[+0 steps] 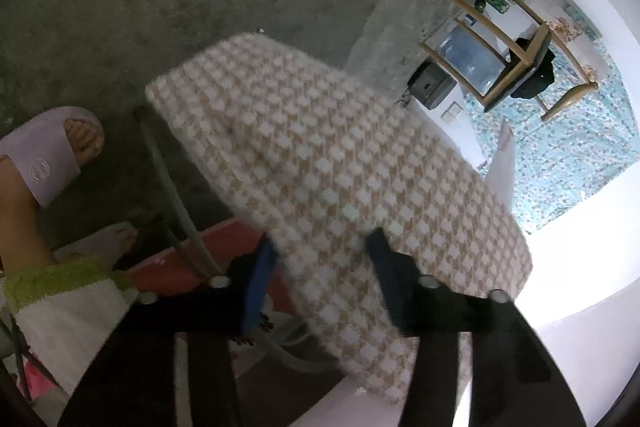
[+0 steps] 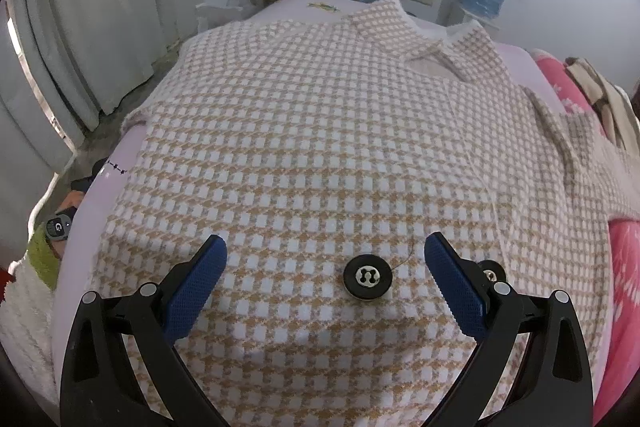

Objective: Fold large clothes
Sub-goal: 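Grasp the coat sleeve cuff with the left gripper and lift it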

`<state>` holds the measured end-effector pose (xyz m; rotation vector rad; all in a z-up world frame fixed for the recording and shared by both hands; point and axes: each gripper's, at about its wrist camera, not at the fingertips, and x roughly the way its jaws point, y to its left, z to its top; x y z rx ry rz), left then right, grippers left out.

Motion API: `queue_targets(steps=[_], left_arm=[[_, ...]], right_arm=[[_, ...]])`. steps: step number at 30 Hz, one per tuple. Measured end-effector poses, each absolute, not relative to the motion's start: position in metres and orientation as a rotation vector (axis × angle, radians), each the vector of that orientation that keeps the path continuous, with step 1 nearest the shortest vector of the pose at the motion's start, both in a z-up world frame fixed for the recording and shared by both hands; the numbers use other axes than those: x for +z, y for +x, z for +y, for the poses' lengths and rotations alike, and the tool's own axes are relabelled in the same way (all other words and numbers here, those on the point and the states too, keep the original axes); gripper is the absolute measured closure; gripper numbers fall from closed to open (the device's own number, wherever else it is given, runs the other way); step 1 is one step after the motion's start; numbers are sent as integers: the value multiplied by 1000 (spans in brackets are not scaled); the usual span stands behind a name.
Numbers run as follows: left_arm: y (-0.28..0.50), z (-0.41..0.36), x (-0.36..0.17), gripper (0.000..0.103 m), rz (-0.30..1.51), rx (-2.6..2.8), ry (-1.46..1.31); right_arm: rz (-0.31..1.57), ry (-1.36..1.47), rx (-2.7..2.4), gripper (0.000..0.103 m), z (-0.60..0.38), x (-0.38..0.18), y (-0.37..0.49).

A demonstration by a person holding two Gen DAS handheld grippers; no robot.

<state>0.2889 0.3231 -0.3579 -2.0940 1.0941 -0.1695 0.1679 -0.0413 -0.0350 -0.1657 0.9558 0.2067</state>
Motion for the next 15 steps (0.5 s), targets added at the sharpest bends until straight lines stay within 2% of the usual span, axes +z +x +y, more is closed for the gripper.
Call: queue_targets(steps=[2, 4, 7, 9, 10, 11, 15], left_arm=[[297, 324, -357, 77, 1111, -158, -2078], [305, 325, -355, 85, 1124, -154, -2058], [301, 323, -360, 84, 1115, -160, -2110], [293, 324, -365, 76, 1113, -154, -2146], [290, 324, -367, 61, 1104, -158, -2163], [286, 326, -369, 49, 1087, -163, -2185], [271, 330, -369, 36, 1033, -198, -2204]], right_arm=[[956, -154, 205, 8, -44, -35, 169], [954, -145, 202, 8, -48, -34, 170], [952, -132, 200, 8, -52, -33, 171], [950, -128, 198, 8, -53, -32, 172], [949, -127, 197, 8, -54, -32, 173], [949, -128, 196, 8, -54, -31, 173], [955, -138, 197, 8, -53, -33, 176]])
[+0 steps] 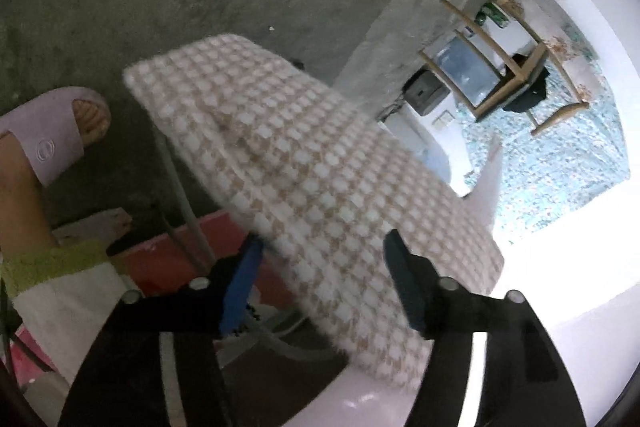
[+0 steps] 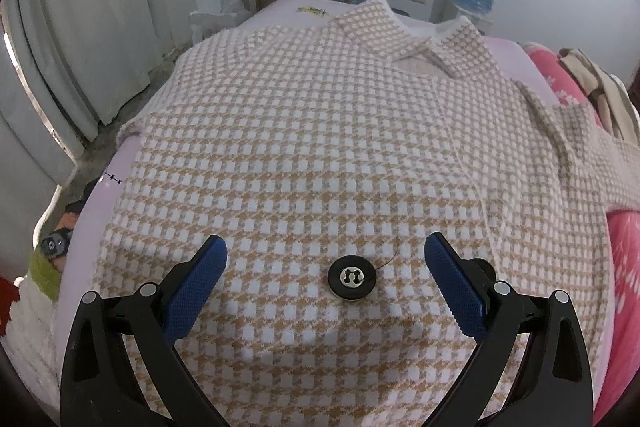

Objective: Fold large clothes
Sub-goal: 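Grasp the coat sleeve cuff with the left gripper and lift it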

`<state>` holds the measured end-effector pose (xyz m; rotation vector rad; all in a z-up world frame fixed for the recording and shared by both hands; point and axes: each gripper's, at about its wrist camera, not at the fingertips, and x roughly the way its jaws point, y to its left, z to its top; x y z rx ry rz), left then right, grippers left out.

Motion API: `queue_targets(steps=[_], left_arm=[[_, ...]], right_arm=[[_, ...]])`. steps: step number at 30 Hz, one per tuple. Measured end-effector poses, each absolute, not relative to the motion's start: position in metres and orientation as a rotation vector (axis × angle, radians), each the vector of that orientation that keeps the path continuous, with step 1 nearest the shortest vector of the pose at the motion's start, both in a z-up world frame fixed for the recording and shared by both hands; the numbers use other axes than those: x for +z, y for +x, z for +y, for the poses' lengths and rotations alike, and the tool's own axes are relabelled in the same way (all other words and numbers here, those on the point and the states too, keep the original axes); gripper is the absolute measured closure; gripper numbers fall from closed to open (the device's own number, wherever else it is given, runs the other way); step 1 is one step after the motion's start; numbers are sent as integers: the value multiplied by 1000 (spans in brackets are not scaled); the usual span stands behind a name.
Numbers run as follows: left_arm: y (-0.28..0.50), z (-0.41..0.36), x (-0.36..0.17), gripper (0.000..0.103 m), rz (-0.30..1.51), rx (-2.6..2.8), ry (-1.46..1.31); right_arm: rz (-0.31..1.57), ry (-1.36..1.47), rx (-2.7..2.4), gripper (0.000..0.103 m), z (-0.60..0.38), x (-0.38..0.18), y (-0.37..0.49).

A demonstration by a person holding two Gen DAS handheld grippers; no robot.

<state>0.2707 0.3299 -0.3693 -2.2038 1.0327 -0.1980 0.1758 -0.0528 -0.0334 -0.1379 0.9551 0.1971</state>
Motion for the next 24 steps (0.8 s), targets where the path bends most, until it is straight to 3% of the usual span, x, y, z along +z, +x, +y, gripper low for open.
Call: queue_targets(steps=[5, 16, 18, 20, 22, 24], left_arm=[[261, 314, -379, 25, 1104, -232, -2196], [297, 292, -428, 24, 1122, -198, -2278], [305, 296, -425, 35, 1110, -181, -2244], [310, 301, -420, 61, 1114, -147, -2209], [313, 314, -410, 80, 1103, -103, -2164], [314, 333, -394, 88, 1081, -39, -2077]], right_arm=[[965, -159, 199, 8, -45, -36, 178], [961, -180, 160, 8, -47, -35, 173], [955, -174, 152, 8, -51, -33, 174], [949, -161, 148, 8, -55, -30, 174], [933, -143, 143, 8, -60, -27, 174], [919, -124, 142, 8, -65, -23, 174]])
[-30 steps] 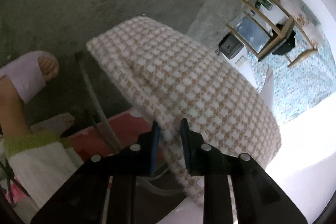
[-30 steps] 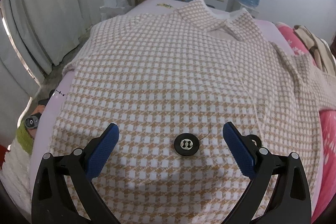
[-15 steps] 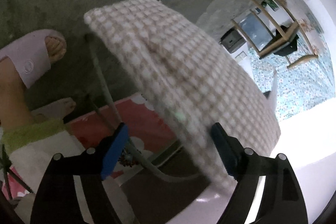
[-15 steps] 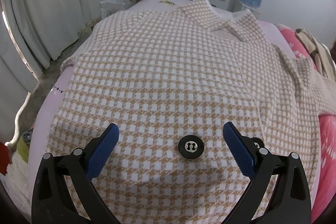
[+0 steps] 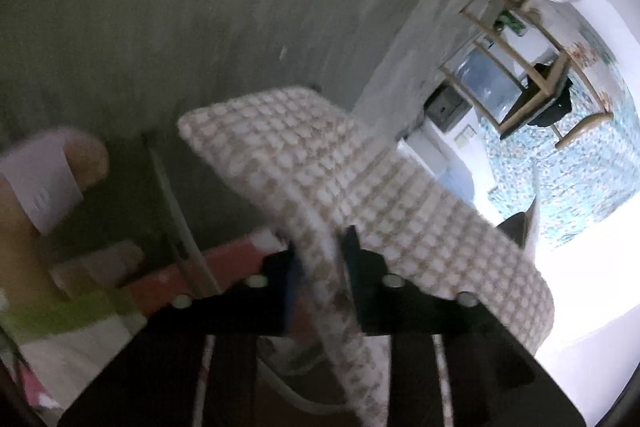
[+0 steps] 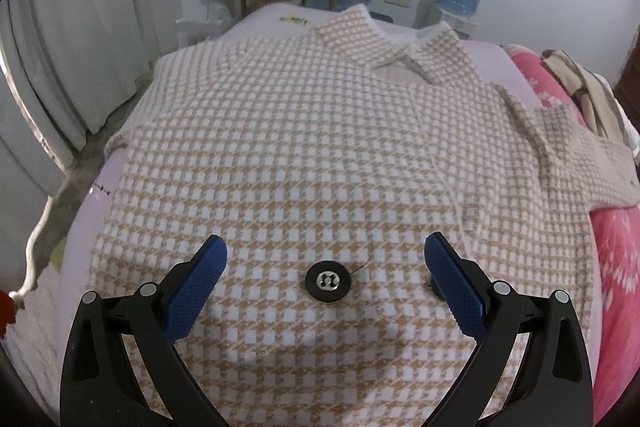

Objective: Fold large clothes

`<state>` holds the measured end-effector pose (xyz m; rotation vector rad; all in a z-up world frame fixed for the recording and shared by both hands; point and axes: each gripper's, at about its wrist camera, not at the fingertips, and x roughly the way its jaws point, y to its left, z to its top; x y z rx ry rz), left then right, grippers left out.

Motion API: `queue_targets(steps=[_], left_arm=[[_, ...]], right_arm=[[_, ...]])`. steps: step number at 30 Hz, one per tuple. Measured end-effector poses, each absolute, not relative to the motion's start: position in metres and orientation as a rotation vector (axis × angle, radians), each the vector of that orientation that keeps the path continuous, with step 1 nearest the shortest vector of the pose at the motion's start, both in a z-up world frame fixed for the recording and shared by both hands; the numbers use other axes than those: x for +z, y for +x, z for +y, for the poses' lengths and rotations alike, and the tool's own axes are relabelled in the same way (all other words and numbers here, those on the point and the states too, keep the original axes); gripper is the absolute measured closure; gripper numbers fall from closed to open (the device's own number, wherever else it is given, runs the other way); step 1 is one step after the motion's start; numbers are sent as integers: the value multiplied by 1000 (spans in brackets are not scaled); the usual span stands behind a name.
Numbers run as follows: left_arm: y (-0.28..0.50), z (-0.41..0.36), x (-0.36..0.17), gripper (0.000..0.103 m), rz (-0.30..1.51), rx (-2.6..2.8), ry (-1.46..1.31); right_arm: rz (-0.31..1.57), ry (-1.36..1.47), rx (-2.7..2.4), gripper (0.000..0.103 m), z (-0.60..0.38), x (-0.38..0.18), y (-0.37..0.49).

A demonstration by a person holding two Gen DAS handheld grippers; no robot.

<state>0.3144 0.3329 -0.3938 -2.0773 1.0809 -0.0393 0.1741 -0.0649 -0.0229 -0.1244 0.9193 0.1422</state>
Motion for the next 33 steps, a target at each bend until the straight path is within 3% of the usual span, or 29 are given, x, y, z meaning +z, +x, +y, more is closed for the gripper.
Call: queue_targets(steps=[5, 10, 14, 18, 22, 27, 29, 30, 33], left_arm=[[312, 392, -310, 95, 967, 94, -1800], [325, 407, -148, 95, 830, 114, -1346], [331, 335, -6, 95, 708, -50, -980], [325, 220, 79, 95, 671, -294, -703], [314, 103, 93, 94, 742, -474, -485], [300, 4, 22, 86, 897, -497, -267], [296, -13, -10, 71, 952, -453, -194], [291, -20, -28, 69, 975, -425, -152], [275, -32, -41, 51, 962, -415, -79]], right_arm=[[880, -71, 154, 8, -77, -14, 171], [845, 12, 160, 8, -97, -7, 160], [811, 60, 143, 8, -118, 2, 146], [762, 80, 91, 8, -144, 13, 125], [741, 102, 24, 8, -170, 14, 107], [790, 133, -40, 8, -203, 2, 94], [835, 135, -54, 8, -212, -8, 94], [869, 135, -57, 8, -217, -16, 95], [912, 126, -52, 8, -223, -27, 96]])
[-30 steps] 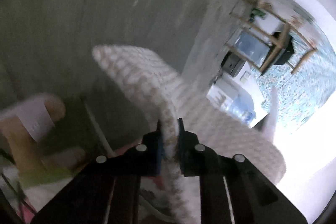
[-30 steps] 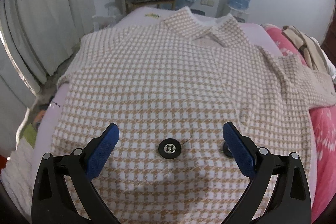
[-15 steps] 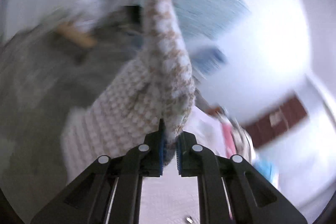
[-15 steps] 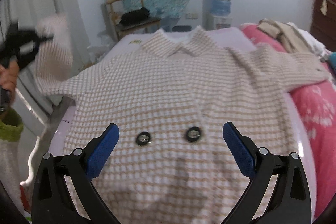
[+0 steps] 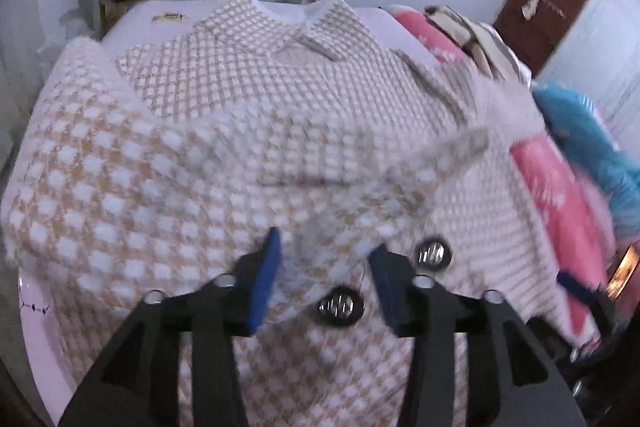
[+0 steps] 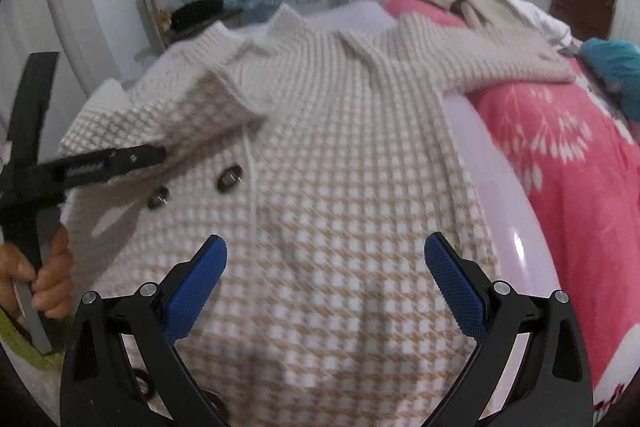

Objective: Fold large clothes

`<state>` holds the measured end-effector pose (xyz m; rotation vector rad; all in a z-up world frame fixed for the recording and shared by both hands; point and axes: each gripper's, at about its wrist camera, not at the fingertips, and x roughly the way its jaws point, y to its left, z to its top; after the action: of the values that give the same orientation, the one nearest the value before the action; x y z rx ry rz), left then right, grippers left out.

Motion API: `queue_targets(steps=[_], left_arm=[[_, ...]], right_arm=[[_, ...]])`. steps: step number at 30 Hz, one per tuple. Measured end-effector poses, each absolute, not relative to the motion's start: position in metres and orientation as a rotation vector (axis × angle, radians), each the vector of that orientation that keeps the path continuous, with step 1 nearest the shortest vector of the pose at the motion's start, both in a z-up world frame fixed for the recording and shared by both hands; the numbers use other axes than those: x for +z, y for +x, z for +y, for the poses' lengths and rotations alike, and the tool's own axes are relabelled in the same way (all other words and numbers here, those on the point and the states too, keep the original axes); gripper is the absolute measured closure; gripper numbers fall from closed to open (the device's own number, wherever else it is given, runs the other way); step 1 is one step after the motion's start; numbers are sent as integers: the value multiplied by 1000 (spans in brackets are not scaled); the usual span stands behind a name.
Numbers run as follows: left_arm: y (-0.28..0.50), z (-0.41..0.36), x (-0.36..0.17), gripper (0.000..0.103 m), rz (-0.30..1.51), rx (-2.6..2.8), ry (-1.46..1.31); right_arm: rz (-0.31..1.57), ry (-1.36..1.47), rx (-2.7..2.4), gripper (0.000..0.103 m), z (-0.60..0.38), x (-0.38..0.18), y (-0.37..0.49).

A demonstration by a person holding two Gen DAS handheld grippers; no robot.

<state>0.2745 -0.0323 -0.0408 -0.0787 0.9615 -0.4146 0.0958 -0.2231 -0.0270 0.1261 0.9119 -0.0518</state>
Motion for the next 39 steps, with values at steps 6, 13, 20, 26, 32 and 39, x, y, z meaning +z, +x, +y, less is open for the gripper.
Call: queue_targets(steps=[6, 13, 20, 26, 32, 39], left_arm=[[233, -20, -23, 11, 855, -455, 11], [206, -4, -14, 7, 852, -474, -38], [197, 26, -22, 7, 855, -371, -73], [208, 42, -34, 7, 862, -252, -37], [224, 61, -42, 7, 873, -138, -58], [231, 72, -54, 7, 876, -107, -107]], right_arm=[[974, 138, -16, 8, -227, -44, 107], [1026, 176, 25, 8, -232, -67, 113], [1014, 108, 45, 8, -227, -70, 108], [1082, 156, 142, 8, -243, -58, 106], [986, 296, 314, 8, -252, 0, 126], [1077, 553, 450, 17, -236, -16, 202]])
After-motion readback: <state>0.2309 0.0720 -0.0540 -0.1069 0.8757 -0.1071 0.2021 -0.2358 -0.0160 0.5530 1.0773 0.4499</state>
